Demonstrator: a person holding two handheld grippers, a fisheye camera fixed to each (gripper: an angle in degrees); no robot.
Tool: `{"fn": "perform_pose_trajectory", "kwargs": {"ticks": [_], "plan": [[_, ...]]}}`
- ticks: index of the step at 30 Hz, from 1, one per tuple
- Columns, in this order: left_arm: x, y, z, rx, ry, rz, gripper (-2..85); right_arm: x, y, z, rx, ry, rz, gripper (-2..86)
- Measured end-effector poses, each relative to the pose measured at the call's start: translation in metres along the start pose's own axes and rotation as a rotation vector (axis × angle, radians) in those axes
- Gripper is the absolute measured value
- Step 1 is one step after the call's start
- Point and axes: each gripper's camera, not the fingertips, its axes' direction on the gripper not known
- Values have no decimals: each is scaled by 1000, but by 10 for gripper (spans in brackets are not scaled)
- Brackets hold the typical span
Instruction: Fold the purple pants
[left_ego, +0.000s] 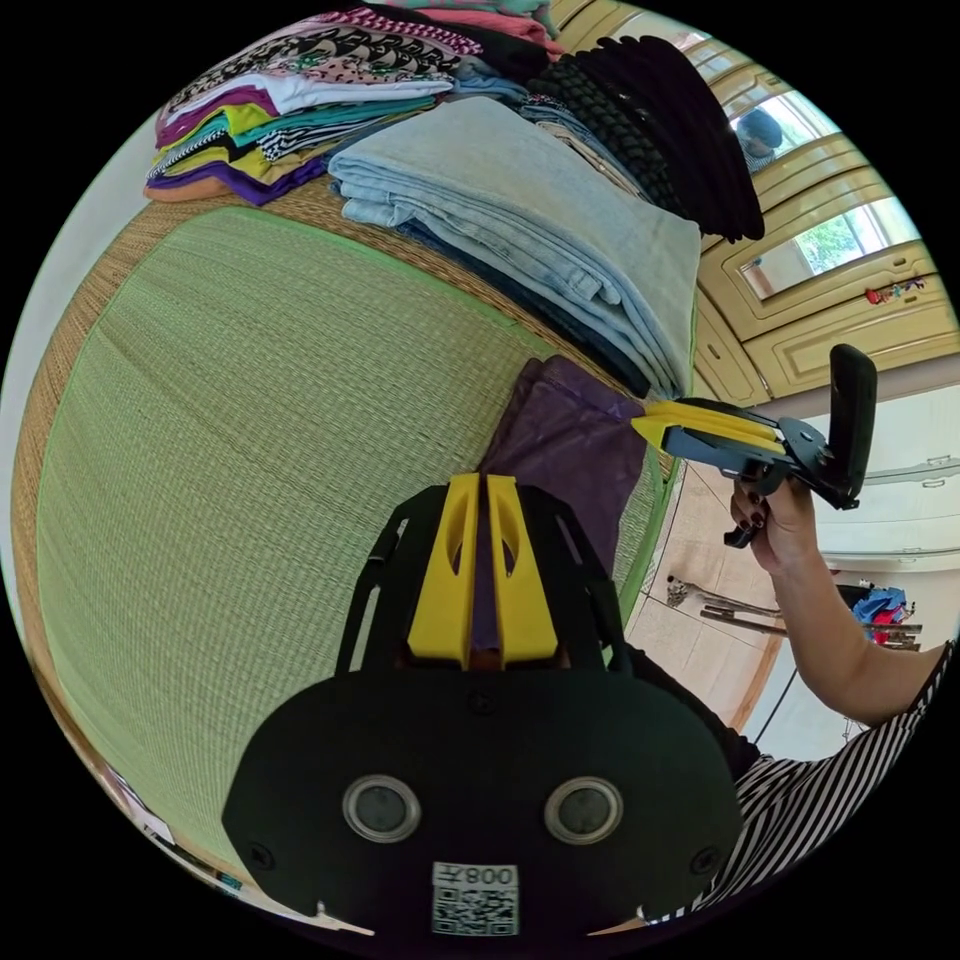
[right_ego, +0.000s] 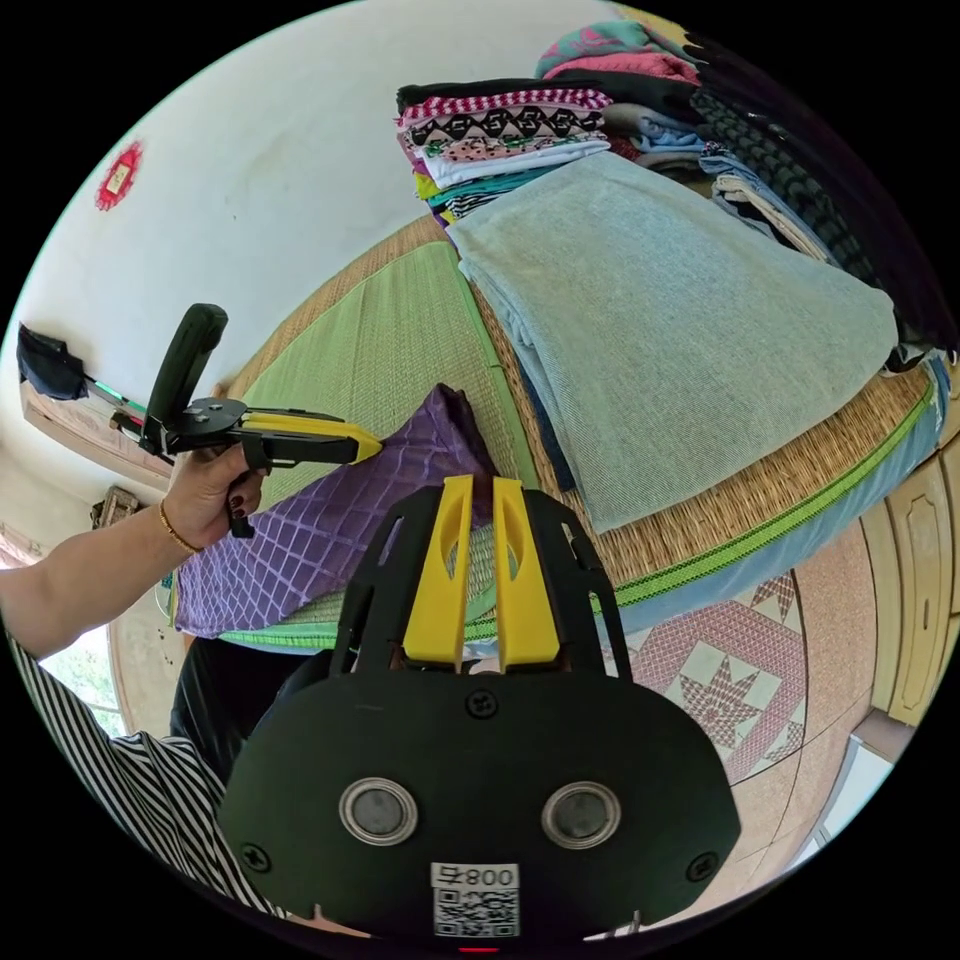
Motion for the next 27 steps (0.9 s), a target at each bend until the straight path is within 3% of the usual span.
{"fn": "perform_pose_trajectory", "kwargs": {"ticks": [10,18,23,27], "plan": [[9,8,-13,62,-55,7,10,-7,4,-20,95,-61,36,4],[9,15,-8,31,-95,-33,1,-31,-20,34,-82,9,-49,1],[8,37,-22,113,-1,-37,1,-26,-22,37,-64,-30,-33,1],[7,48,-10,32,-63,-43,0,-27,-22,38,-54,-25,-28,1]]}}
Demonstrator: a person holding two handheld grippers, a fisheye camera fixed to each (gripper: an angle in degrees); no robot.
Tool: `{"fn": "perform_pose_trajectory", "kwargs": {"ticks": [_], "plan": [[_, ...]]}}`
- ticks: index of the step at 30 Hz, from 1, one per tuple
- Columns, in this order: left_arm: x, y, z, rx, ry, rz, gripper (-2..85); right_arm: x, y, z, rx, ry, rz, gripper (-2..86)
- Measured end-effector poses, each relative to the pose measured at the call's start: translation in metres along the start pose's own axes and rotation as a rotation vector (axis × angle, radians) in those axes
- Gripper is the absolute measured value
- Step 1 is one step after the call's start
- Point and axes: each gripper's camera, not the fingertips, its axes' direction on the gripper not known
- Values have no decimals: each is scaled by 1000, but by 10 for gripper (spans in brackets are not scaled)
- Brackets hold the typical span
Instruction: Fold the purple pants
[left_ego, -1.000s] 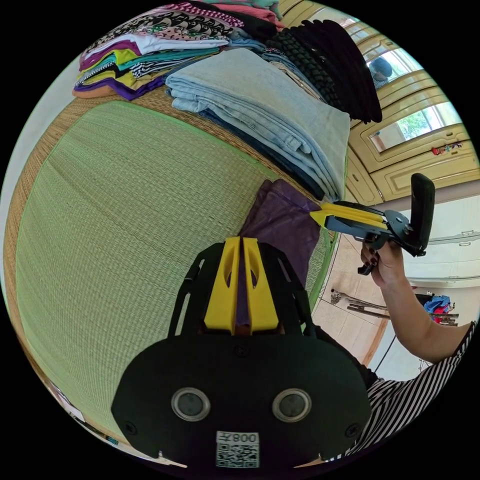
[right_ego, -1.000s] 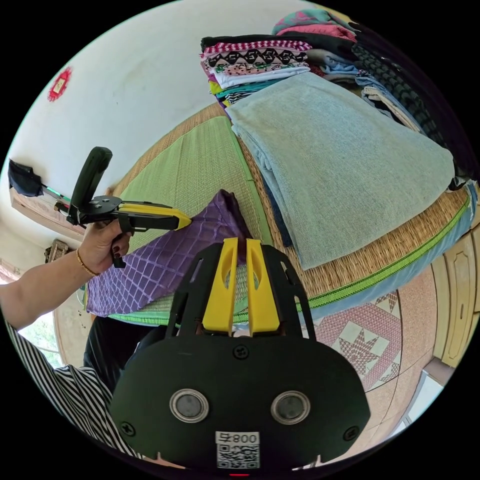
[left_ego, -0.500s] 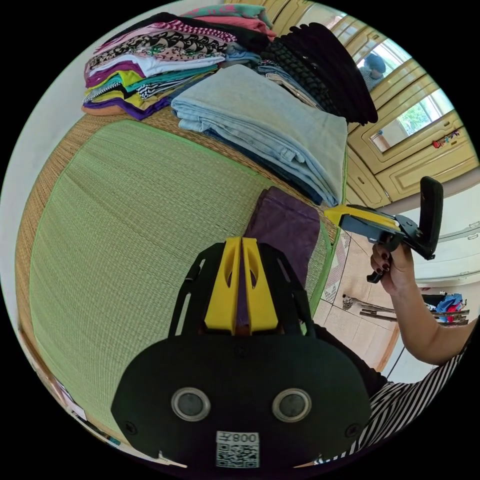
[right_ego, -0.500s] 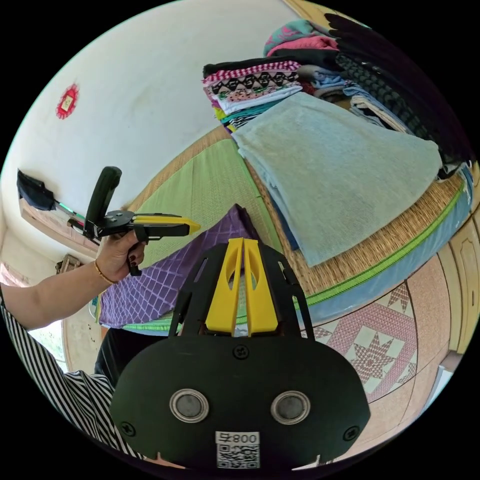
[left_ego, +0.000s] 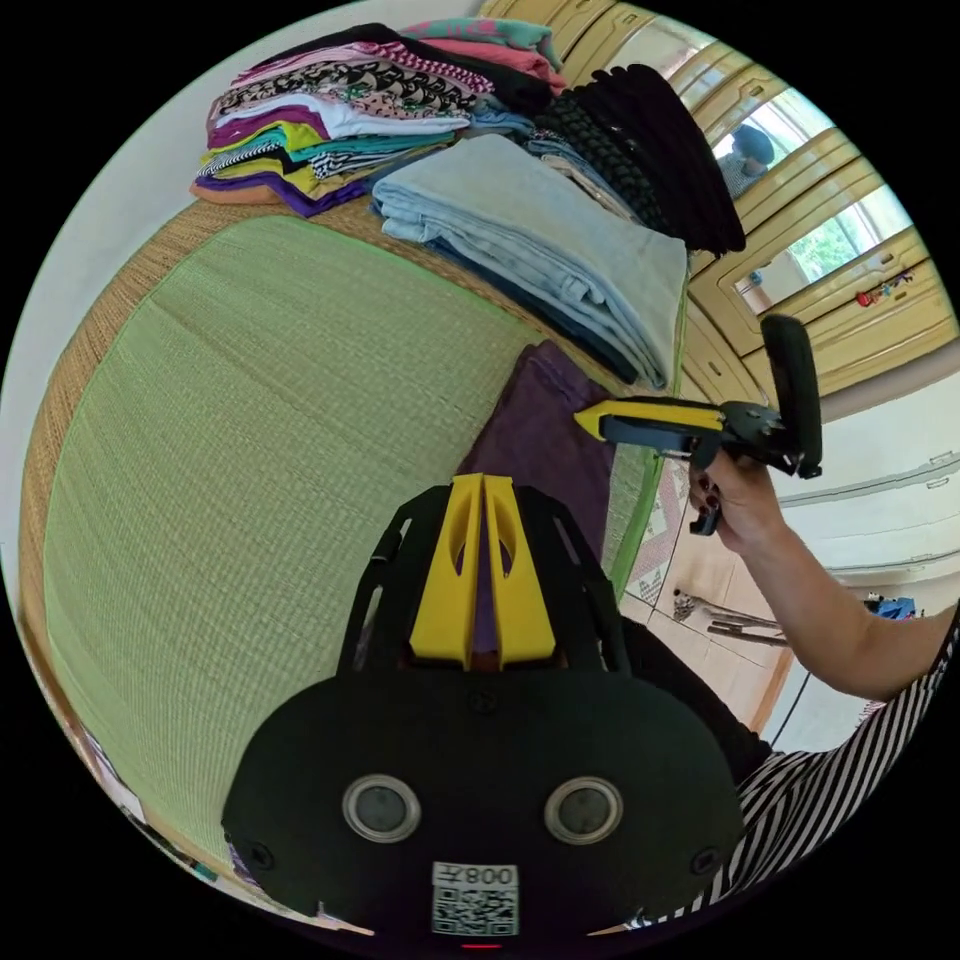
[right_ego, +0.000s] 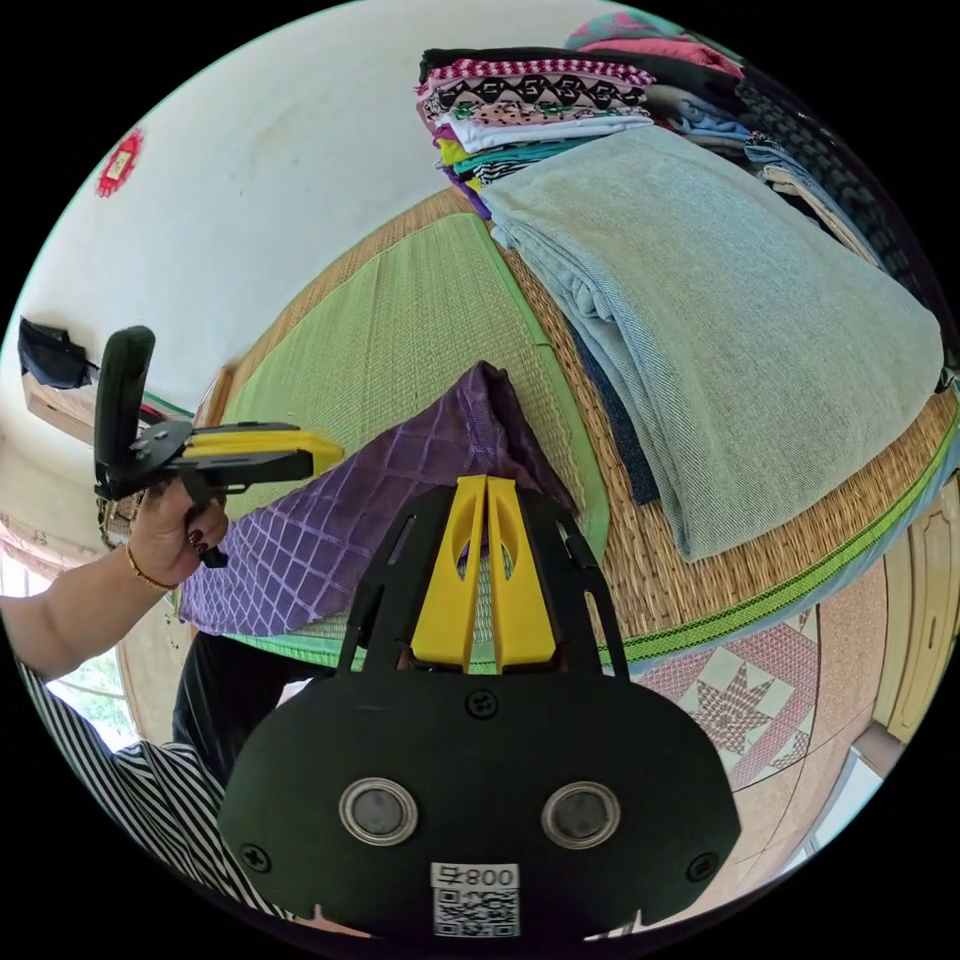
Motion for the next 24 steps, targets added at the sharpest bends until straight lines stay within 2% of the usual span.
{"fn": "perform_pose_trajectory", "kwargs": {"ticks": [4,9,12,15,19,24], "plan": [[-4,3,7,-20,19,-8,0,-6,-2,1,-4,38,-15,1],[4,4,-4,8,-48,4,0,-12,-3,1,1,84,-46,1],[5,12,-11,30,-37,4,0,-9,-4,-1,8,73,-37,1],[0,16,0,-48,-100,-16,0,-6,-5,-3,9,71,-35,1],[-7,15,1,-38,-36,-41,0,-1,-8,-8,-1,64,-31,1],[-6,11,-1,-49,-43,-16,0,16,-9,-21,2,-6,6,1]]}}
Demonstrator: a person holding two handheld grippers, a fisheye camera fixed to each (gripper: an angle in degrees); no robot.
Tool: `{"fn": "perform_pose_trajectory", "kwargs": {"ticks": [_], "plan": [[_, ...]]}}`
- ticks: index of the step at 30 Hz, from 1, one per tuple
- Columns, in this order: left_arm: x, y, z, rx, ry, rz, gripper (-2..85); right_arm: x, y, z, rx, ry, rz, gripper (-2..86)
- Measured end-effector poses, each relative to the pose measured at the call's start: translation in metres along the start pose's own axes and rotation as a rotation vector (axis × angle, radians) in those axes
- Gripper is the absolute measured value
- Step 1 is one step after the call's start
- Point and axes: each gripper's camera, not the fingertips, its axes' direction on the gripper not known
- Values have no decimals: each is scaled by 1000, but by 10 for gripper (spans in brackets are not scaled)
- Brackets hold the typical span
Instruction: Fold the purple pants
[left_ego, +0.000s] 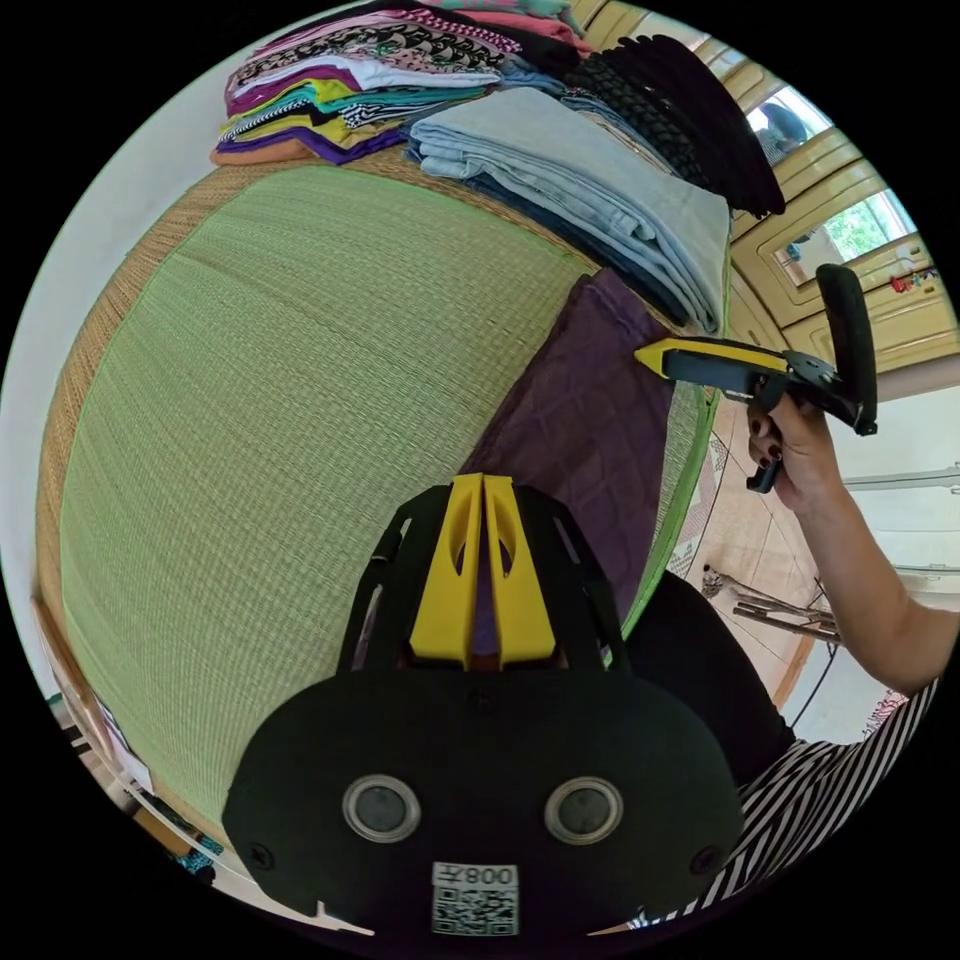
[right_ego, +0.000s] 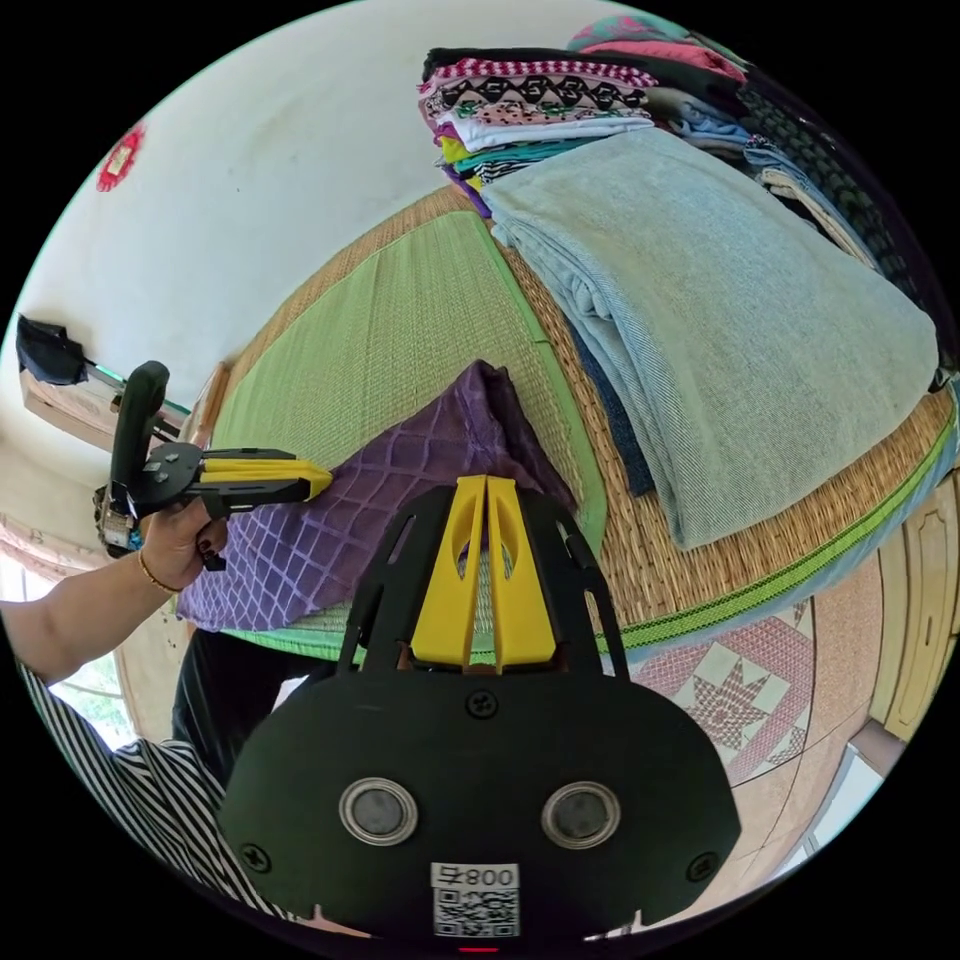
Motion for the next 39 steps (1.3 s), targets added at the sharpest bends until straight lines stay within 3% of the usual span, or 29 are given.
{"fn": "perform_pose_trajectory", "kwargs": {"ticks": [13,22,39], "plan": [[-13,-8,-19,59,60,-20,10,55,24,-53,166,-137,146,24],[-9,-28,-19,56,147,40,63,68,14,-63,145,-35,140,73],[-8,-103,-8,-37,259,128,64,123,0,-71,80,-102,98,80]]}}
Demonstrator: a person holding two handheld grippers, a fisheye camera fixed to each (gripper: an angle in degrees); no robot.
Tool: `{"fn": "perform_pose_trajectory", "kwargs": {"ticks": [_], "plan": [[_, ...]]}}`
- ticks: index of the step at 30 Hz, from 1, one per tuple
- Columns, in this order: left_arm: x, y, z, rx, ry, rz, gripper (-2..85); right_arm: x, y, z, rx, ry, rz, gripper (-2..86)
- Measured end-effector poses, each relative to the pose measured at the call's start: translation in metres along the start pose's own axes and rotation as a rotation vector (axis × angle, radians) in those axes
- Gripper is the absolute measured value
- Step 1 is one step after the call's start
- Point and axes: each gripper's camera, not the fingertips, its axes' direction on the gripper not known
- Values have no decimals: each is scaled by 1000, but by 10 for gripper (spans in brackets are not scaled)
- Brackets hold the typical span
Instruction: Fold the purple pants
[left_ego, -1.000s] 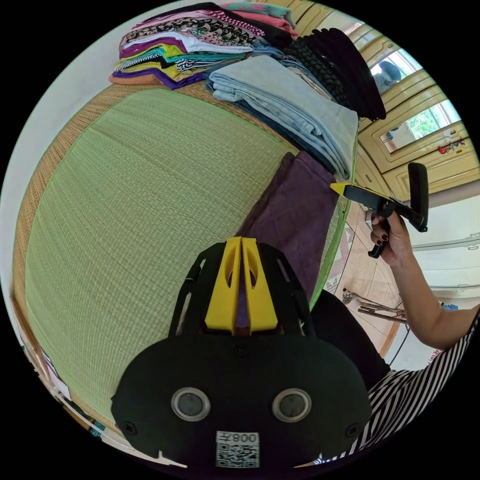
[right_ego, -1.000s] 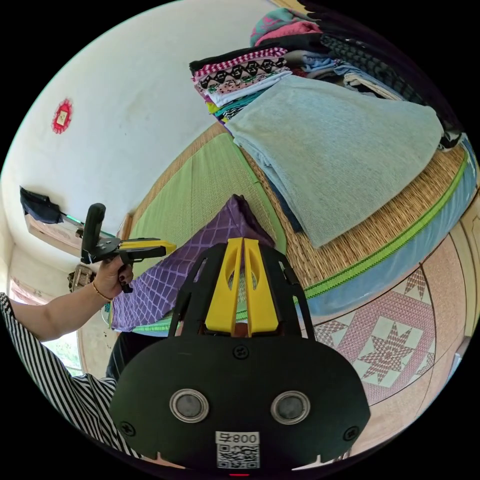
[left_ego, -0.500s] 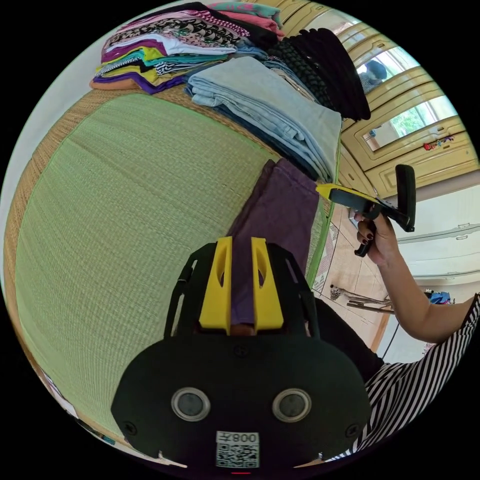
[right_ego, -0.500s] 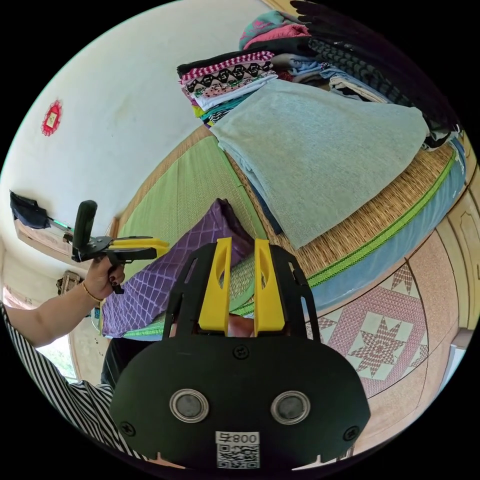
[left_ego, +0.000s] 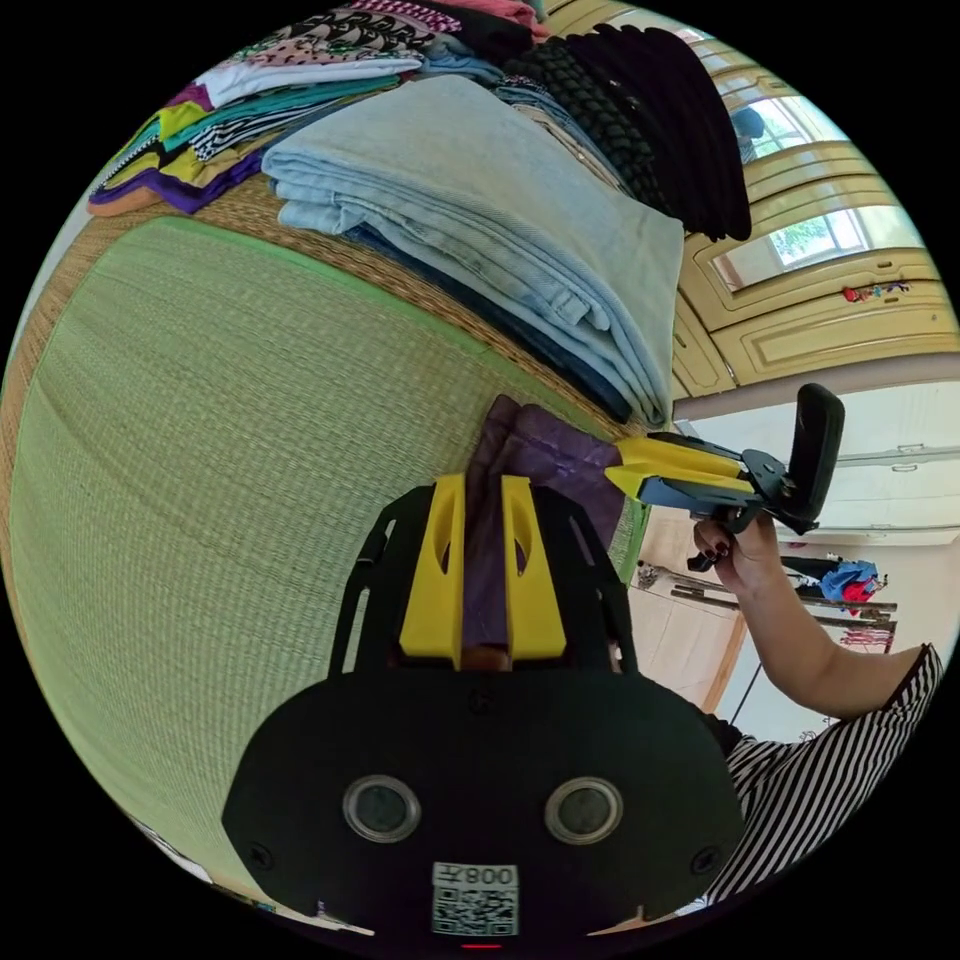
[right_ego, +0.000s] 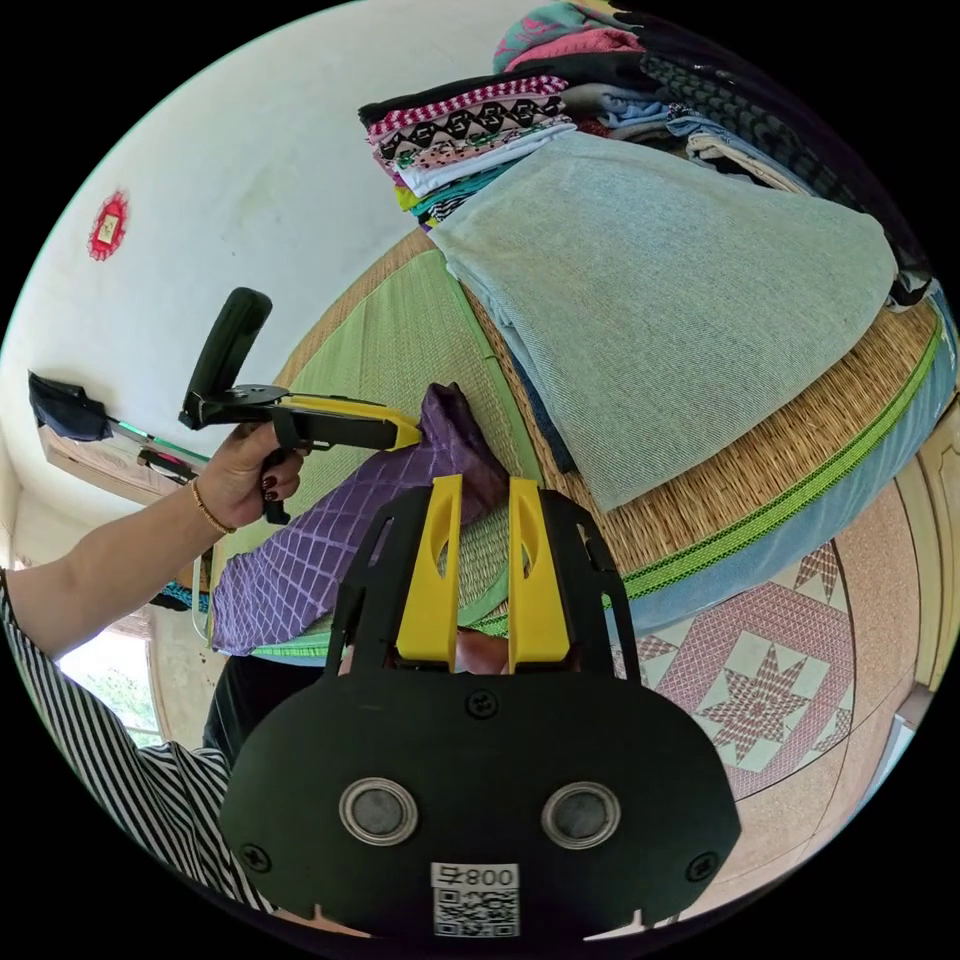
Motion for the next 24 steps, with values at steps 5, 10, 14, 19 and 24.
{"fn": "perform_pose_trajectory", "kwargs": {"ticks": [5,10,14,19,24], "plan": [[-2,16,-20,57,140,35,35,26,-1,-14,15,-48,2,86],[5,42,-49,141,257,109,26,64,7,-31,58,-209,43,107],[10,65,-69,180,351,146,23,113,27,-43,159,-531,138,120],[19,89,-89,189,416,188,23,146,46,-42,214,-768,151,133],[30,114,-108,187,446,236,23,161,56,-35,229,-917,125,143]]}}
